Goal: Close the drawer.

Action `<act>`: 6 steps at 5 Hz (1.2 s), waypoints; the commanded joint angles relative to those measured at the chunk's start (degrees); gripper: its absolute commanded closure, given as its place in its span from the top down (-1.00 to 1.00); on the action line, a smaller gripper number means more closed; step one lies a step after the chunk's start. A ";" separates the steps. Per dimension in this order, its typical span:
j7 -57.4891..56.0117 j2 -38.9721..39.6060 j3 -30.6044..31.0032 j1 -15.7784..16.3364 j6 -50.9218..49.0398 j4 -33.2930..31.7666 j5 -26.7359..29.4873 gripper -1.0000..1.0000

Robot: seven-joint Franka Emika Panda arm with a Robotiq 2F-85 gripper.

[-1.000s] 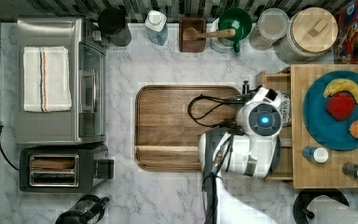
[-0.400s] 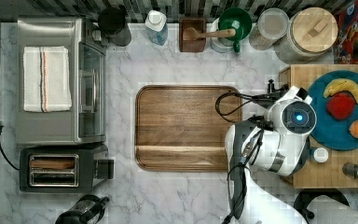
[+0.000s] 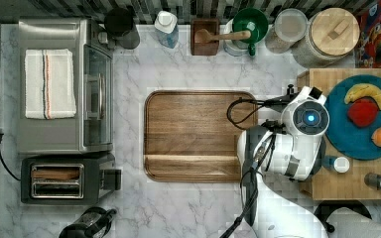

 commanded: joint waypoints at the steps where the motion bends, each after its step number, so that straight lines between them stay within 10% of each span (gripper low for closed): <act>1: -1.54 1.02 -7.06 -5.50 1.20 8.64 -3.90 -1.00; 6: 0.05 -0.84 -7.82 -3.61 -0.37 6.60 -3.35 -1.00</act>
